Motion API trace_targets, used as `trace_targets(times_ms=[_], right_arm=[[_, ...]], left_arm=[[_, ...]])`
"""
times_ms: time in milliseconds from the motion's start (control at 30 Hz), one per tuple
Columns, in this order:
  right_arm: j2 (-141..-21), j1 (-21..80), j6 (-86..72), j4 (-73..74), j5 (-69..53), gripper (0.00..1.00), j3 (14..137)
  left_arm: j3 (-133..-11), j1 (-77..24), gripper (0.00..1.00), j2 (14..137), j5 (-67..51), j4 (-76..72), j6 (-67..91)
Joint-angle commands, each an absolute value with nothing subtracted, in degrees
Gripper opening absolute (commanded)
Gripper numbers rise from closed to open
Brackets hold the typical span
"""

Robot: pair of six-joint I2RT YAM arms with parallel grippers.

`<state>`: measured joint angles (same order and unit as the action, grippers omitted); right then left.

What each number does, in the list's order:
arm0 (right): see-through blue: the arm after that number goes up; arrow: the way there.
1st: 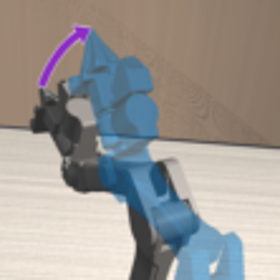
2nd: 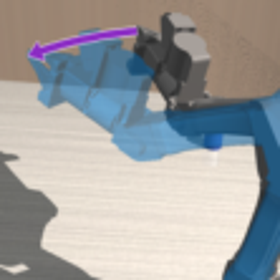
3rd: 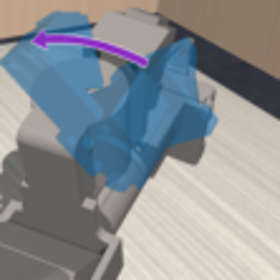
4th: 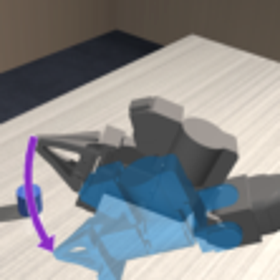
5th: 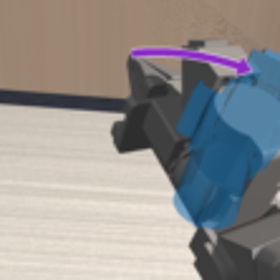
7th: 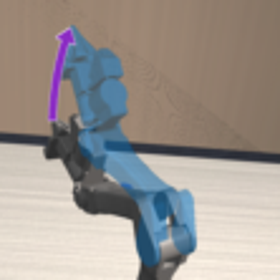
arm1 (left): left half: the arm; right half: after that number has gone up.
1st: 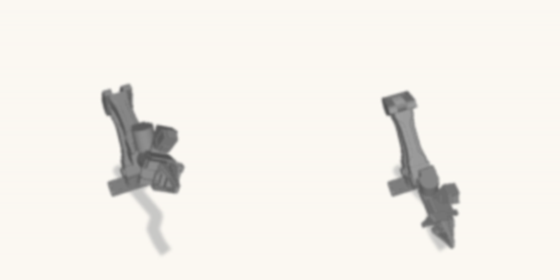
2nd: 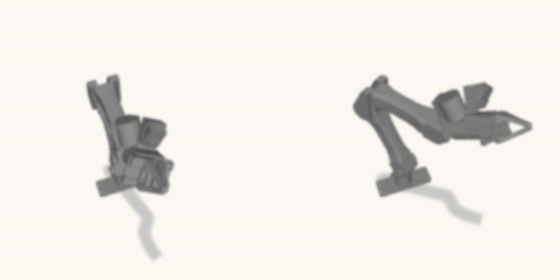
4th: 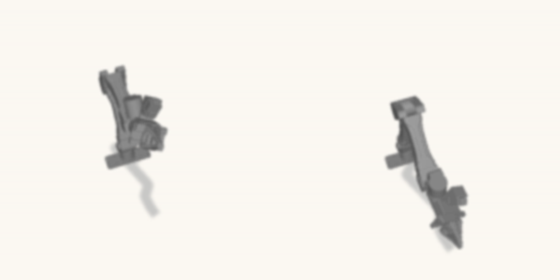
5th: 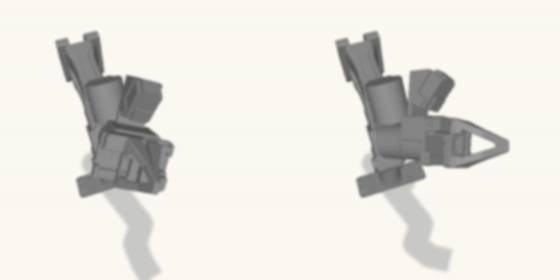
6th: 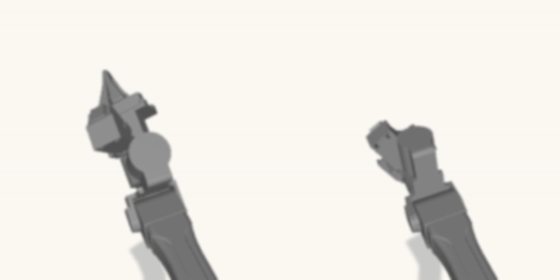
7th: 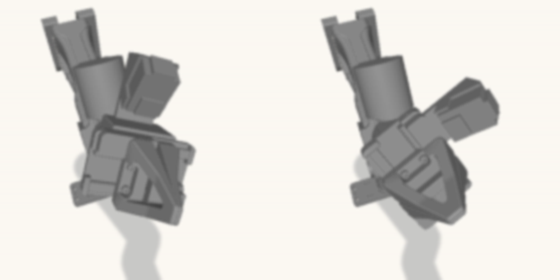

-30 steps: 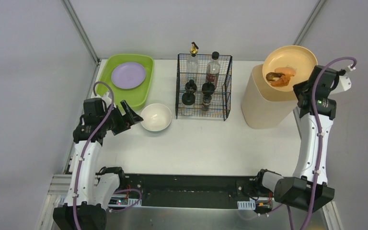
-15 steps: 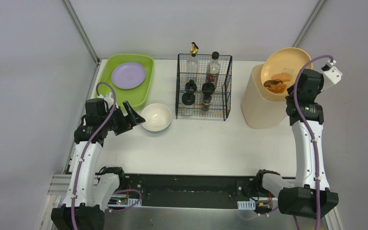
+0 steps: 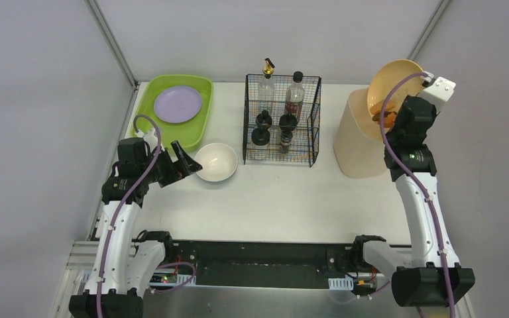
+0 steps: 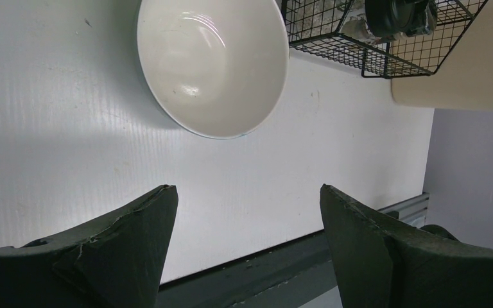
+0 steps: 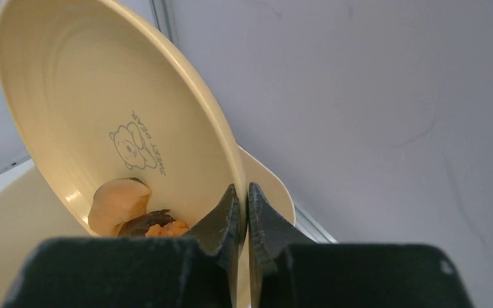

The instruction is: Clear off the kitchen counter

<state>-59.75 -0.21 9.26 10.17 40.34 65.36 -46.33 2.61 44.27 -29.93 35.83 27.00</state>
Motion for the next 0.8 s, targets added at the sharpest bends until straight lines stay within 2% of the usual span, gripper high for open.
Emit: trace_targets(times_ms=[0,433,767], right_arm=[[-57.3,3.9,24.6,-8.7,47.1,0.0,63.7],[-59.1,9.0,48.3,-31.8,52.3,0.0,58.2],[-62.5,14.5,63.4,-46.2,53.8,0.0,58.7]], left_arm=[[-46.1,2.1,0.84,43.6,-30.9,34.7,26.9],[-46.0,1.2,0.84,43.1,-30.5,34.9,26.6],[-46.1,1.1,0.84,43.1,-30.3,35.0,26.5]])
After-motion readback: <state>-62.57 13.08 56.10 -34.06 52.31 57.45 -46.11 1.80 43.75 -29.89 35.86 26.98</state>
